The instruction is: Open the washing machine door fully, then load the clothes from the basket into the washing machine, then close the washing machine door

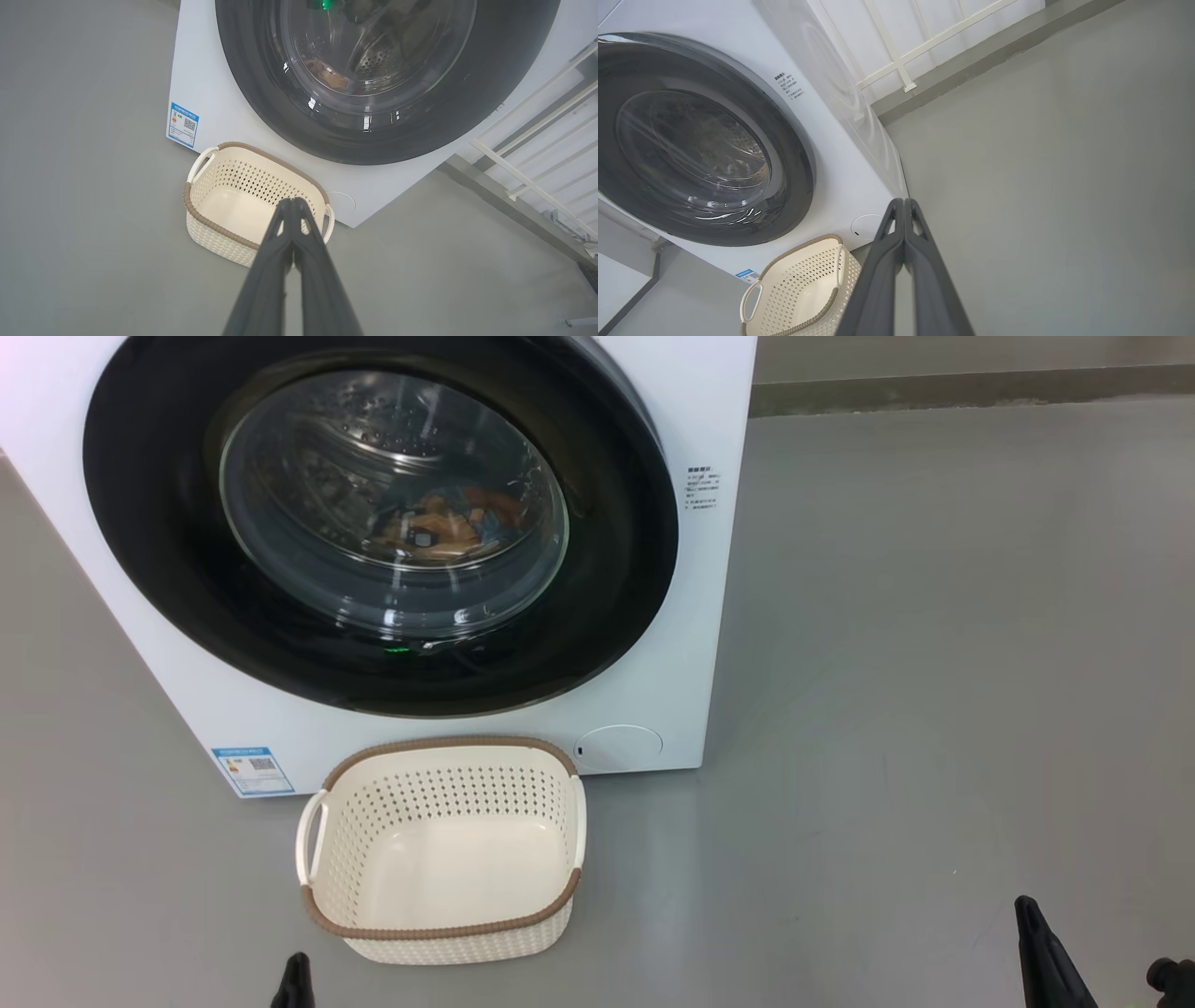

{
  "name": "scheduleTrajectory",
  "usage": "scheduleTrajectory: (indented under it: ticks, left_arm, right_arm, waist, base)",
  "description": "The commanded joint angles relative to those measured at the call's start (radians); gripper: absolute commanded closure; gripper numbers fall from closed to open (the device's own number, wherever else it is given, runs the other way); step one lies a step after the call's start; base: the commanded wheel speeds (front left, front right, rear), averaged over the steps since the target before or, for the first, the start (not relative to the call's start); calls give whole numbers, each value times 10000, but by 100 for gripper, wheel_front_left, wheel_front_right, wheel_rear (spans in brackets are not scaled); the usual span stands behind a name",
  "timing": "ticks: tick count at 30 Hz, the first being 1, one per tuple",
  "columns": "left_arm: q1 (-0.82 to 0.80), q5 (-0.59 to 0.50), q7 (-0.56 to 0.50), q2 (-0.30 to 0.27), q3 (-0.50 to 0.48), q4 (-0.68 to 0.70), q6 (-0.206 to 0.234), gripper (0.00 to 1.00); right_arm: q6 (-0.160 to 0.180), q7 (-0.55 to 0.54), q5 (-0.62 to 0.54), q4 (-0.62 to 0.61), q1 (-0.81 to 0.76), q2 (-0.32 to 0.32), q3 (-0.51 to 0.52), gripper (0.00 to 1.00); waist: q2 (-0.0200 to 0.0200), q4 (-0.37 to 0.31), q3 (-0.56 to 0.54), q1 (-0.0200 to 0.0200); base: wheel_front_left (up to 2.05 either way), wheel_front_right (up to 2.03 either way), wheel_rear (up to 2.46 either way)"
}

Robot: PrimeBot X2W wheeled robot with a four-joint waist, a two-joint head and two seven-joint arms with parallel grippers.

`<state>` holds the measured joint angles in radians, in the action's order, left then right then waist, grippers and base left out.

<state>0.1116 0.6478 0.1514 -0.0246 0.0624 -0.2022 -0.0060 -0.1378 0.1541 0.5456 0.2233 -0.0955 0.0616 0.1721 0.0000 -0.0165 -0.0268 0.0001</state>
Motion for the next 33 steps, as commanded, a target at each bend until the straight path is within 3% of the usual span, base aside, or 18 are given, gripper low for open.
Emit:
scheduleTrajectory:
  ticks: [1, 33]
  left_arm:
    - [-512, 355, -70, -131, -215, 167, -87, 100]
    - [-1128, 3737, -1011, -180, -779, -52, -511, 100]
  right_arm:
    - [23, -86, 429, -195, 505, 57, -108, 100]
    - [40, -1034, 4154, -45, 1064, -5, -279, 100]
  waist:
    - [0, 4, 7, -1]
    - [0, 63, 114, -1]
  base:
    - [0, 0, 0]
    - [0, 0, 0]
